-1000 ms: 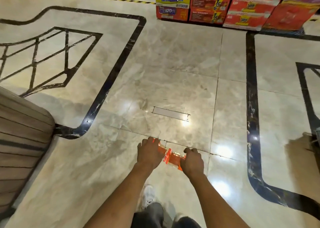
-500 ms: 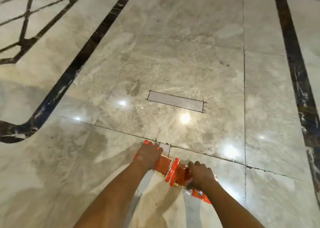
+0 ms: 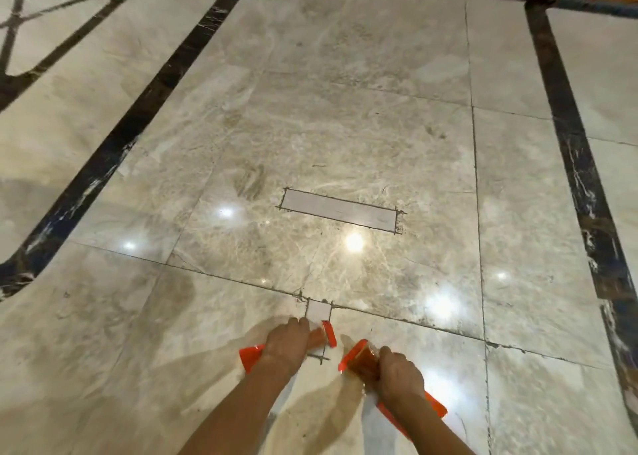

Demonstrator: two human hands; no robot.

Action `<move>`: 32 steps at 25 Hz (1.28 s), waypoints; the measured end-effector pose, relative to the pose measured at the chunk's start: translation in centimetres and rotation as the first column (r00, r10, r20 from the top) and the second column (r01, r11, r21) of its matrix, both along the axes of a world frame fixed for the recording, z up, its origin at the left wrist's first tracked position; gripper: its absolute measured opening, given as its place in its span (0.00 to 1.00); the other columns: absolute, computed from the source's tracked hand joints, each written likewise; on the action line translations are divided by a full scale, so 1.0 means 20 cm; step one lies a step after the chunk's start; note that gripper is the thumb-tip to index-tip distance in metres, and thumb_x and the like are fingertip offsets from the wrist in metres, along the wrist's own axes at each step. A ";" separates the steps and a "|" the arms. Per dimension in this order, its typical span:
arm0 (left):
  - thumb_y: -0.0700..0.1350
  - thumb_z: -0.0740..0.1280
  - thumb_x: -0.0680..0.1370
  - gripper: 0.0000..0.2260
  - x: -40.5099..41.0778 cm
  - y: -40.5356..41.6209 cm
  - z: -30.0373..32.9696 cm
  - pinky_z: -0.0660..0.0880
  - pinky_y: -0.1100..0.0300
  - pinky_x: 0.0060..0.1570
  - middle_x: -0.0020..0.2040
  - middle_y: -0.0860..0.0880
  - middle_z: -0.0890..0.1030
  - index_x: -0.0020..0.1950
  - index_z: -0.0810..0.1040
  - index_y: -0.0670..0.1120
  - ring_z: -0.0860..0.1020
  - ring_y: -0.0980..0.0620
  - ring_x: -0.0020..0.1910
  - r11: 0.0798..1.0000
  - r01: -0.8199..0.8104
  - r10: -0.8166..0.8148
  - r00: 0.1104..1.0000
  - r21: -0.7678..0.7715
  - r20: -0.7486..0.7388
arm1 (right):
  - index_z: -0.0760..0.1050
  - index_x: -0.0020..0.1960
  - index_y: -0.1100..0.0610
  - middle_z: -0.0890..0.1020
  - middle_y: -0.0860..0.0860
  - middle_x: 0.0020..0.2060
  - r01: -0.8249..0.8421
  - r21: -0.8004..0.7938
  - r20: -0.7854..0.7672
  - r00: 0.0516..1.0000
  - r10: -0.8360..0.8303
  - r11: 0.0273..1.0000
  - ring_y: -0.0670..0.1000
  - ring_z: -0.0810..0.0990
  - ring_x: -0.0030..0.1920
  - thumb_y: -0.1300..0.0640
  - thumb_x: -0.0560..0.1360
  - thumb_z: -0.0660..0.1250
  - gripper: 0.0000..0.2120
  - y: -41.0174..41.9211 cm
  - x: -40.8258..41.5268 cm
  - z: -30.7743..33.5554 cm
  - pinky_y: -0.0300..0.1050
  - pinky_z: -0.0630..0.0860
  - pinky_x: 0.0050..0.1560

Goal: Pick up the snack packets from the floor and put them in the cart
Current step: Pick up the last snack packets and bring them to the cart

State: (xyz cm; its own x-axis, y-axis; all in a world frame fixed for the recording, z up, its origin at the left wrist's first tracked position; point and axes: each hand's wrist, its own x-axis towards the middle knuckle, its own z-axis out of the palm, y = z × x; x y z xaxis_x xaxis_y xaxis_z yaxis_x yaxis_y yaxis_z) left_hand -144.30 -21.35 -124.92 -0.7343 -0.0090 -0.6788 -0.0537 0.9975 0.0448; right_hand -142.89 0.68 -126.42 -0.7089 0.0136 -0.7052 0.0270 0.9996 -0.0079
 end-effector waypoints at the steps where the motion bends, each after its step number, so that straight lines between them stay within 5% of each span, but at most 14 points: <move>1: 0.44 0.69 0.78 0.22 0.02 0.01 0.09 0.75 0.51 0.58 0.64 0.43 0.77 0.70 0.67 0.44 0.78 0.43 0.62 0.998 -0.055 0.056 0.998 0.020 -0.031 | 0.70 0.62 0.54 0.80 0.52 0.57 0.025 -0.008 -0.031 0.999 -0.026 1.000 0.55 0.82 0.57 0.51 0.77 0.65 0.15 0.01 0.01 0.08 0.46 0.76 0.51; 6: 0.47 0.70 0.77 0.22 -0.01 0.11 0.89 0.76 0.51 0.54 0.59 0.43 0.81 0.67 0.67 0.45 0.81 0.42 0.59 0.964 -0.239 0.253 0.960 0.117 -0.121 | 0.67 0.62 0.53 0.83 0.50 0.54 0.095 -0.007 -0.136 0.986 -0.096 0.995 0.54 0.84 0.53 0.50 0.76 0.70 0.19 0.07 0.00 0.84 0.46 0.73 0.42; 12: 0.44 0.68 0.75 0.20 0.04 0.34 2.44 0.77 0.51 0.53 0.58 0.42 0.81 0.65 0.66 0.44 0.82 0.40 0.57 0.953 -0.217 0.260 0.944 0.210 -0.206 | 0.66 0.63 0.54 0.83 0.52 0.54 0.153 -0.038 -0.306 0.939 -0.157 0.988 0.56 0.84 0.52 0.48 0.74 0.72 0.23 0.15 0.01 2.44 0.48 0.78 0.46; 17: 0.42 0.67 0.76 0.21 0.33 0.43 3.66 0.76 0.52 0.53 0.60 0.42 0.81 0.68 0.67 0.44 0.81 0.40 0.58 0.962 -0.145 0.207 0.940 0.233 -0.270 | 0.68 0.60 0.55 0.84 0.55 0.53 0.314 -0.233 -0.359 0.852 -0.381 0.921 0.59 0.84 0.52 0.44 0.74 0.71 0.22 0.16 0.29 3.69 0.51 0.80 0.50; 21: 0.46 0.64 0.81 0.14 0.56 0.50 4.24 0.78 0.50 0.54 0.59 0.42 0.81 0.65 0.70 0.44 0.81 0.41 0.57 0.935 -0.091 0.222 0.903 0.342 -0.367 | 0.72 0.59 0.55 0.84 0.53 0.53 0.466 -0.460 -0.337 0.696 -0.634 0.756 0.56 0.84 0.52 0.43 0.73 0.72 0.22 0.18 0.57 4.31 0.46 0.80 0.52; 24: 0.52 0.65 0.79 0.16 0.75 0.55 4.49 0.80 0.51 0.54 0.58 0.44 0.82 0.63 0.71 0.46 0.82 0.41 0.55 0.840 -0.084 0.317 0.877 0.536 -0.360 | 0.75 0.57 0.56 0.82 0.49 0.48 0.550 -0.624 -0.281 0.505 -0.816 0.555 0.50 0.82 0.45 0.48 0.73 0.76 0.19 0.25 0.83 4.56 0.26 0.73 0.39; 29: 0.53 0.76 0.71 0.22 0.98 0.62 4.59 0.78 0.52 0.52 0.56 0.45 0.84 0.60 0.76 0.46 0.83 0.42 0.53 0.582 -0.165 0.407 0.907 0.796 -0.110 | 0.81 0.47 0.57 0.87 0.50 0.40 0.590 -0.769 -0.175 0.174 -0.969 0.244 0.53 0.85 0.41 0.35 0.53 0.81 0.33 0.45 1.27 4.66 0.47 0.81 0.40; 32: 0.50 0.79 0.69 0.23 1.18 0.70 4.62 0.78 0.55 0.49 0.54 0.47 0.84 0.59 0.78 0.45 0.83 0.47 0.50 0.471 -0.159 0.354 0.935 0.868 -0.020 | 0.84 0.46 0.59 0.88 0.54 0.38 0.498 -0.867 -0.019 0.031 -0.999 0.032 0.57 0.87 0.40 0.47 0.56 0.85 0.24 0.57 1.61 4.72 0.55 0.85 0.44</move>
State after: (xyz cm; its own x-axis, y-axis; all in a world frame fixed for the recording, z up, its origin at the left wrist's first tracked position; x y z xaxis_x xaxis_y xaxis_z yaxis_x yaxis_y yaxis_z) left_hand -120.61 -7.43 -32.46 -0.9001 0.2847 -0.3298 -0.1947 0.4144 0.8890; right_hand -110.59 12.09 -32.04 -0.6263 0.6966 -0.3498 0.4917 0.0049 -0.8707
